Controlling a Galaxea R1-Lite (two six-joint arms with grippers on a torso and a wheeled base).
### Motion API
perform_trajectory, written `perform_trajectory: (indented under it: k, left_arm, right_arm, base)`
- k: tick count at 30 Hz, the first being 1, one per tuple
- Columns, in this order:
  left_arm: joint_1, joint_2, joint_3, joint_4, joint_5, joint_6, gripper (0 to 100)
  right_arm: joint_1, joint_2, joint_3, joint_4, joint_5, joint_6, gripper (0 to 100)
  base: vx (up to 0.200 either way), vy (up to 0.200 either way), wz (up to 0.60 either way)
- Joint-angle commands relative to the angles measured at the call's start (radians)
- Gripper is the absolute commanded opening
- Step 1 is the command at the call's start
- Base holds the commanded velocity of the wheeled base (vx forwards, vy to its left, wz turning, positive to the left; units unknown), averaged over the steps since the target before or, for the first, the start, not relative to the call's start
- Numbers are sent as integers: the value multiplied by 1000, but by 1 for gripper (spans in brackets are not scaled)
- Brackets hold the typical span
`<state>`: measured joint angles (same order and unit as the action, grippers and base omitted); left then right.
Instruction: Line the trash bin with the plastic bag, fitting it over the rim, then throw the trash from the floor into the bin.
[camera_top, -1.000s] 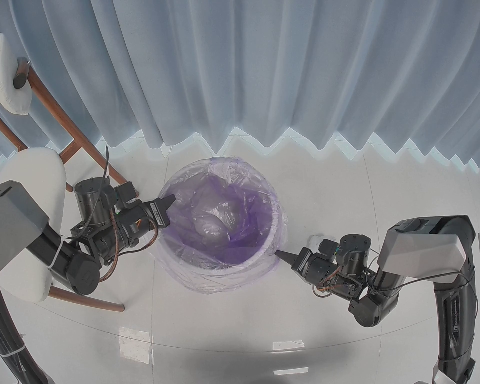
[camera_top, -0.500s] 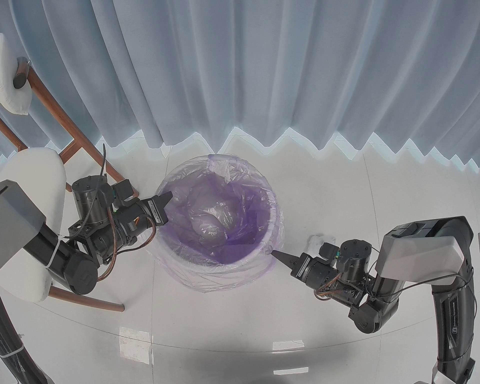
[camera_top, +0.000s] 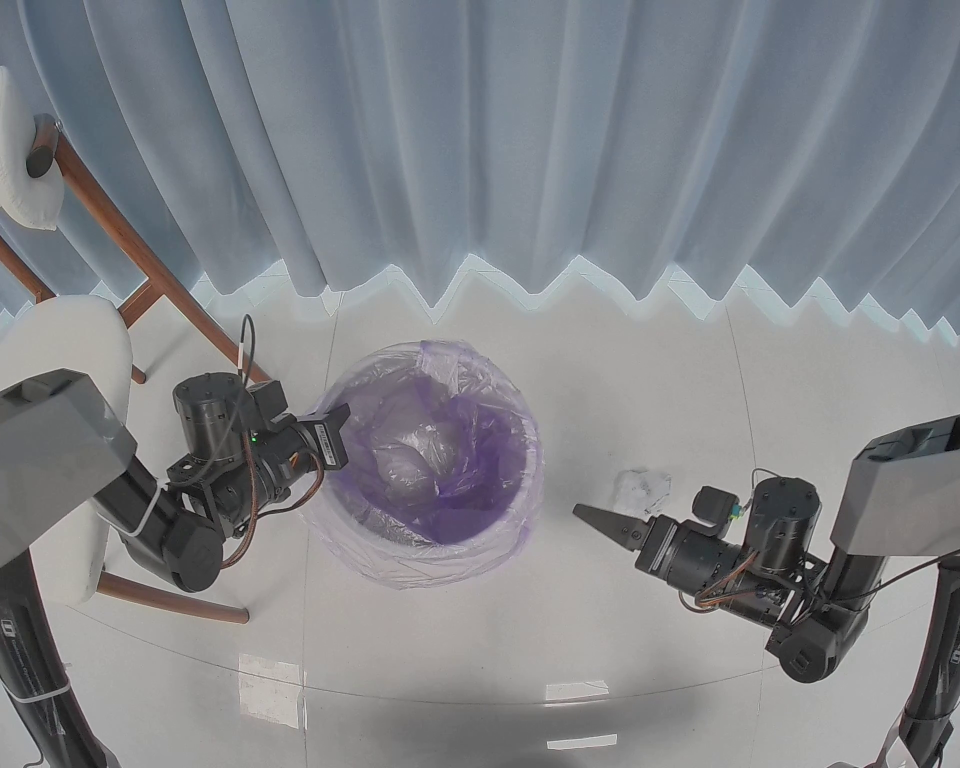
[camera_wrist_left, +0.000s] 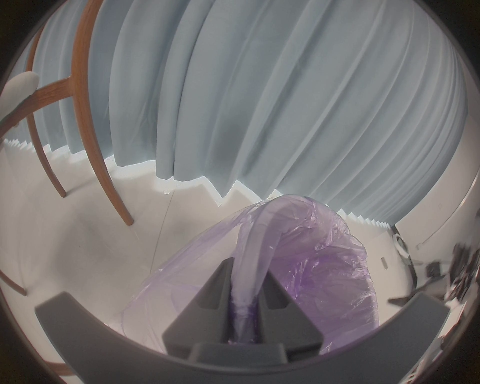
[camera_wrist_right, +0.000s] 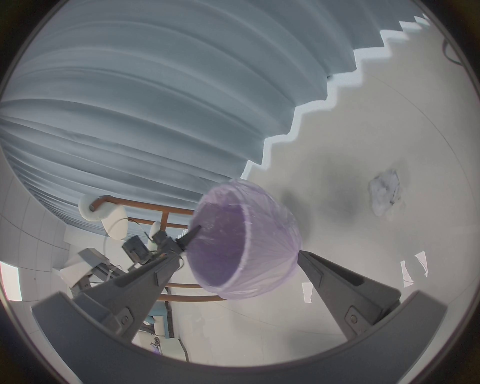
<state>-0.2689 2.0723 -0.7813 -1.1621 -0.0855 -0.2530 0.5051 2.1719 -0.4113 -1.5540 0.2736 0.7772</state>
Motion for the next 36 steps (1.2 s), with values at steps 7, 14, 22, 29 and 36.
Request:
perform_trajectory:
  k: [7,14,22,29,36]
  left_arm:
    - [0,232,-127,-28,21,34,0]
    - [-1,310,-145,-82,18,26,0]
    - [5,365,-156,-171,18,24,0]
    - [8,367,-148,-172,21,24,0]
    - [22,338,-82,-271,18,15,100]
  right_arm:
    - [-34,-155,23,-17,1,0,100]
    - [-36,-150,25,-17,2,0,100]
    - [-36,-158,14,-17,2,-3,100]
    - [-36,-150,14,-17,2,-3,100]
    - [-36,-138,12,-17,2,-4,100]
  base:
    - [0,0,0]
    - [0,0,0]
    - [0,0,0]
    - [0,0,0]
    - [0,0,0]
